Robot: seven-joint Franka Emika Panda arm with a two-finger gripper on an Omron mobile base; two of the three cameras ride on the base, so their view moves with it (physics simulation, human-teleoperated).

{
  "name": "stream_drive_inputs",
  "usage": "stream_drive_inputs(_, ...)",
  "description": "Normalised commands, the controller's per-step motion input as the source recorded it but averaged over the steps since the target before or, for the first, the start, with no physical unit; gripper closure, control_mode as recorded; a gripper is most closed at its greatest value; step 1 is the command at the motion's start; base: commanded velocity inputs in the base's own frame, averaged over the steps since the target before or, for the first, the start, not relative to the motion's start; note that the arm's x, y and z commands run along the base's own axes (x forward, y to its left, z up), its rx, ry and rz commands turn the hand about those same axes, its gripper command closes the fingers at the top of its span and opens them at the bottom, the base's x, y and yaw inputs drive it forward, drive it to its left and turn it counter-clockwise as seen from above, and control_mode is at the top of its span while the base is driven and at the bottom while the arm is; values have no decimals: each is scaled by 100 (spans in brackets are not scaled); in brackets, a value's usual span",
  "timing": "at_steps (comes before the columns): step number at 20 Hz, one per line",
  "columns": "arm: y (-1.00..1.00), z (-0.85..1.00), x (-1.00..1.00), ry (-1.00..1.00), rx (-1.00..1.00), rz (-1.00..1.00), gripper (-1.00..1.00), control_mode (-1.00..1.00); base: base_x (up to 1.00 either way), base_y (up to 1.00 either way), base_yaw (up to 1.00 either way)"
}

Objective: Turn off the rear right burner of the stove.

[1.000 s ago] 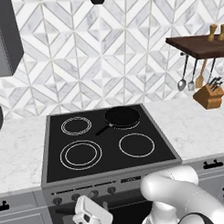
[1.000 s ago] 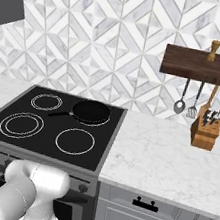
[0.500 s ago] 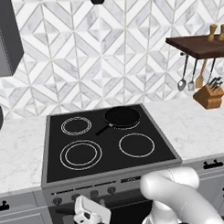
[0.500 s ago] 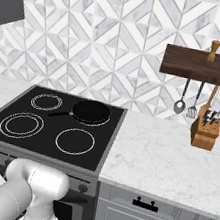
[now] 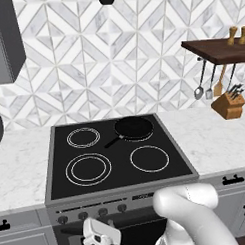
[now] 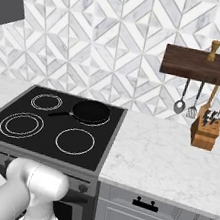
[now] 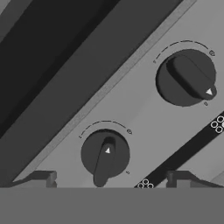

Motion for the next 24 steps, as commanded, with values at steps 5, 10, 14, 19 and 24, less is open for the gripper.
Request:
stream_drive_inputs(5,0,0,24,0,3,1,-100,-100,0,0,0)
stream_drive_inputs(10,0,0,2,0,0,2,-100,-100,0,0,0)
stream_drive_inputs(14,-3,-7,12,0,0,1,-100,-100,0,0,0)
stream_drive_inputs(19,-2,-4,27,0,0,1,-100,-100,0,0,0)
stream_drive_inputs(24,0,0,4,0,0,0,-100,-100,0,0,0)
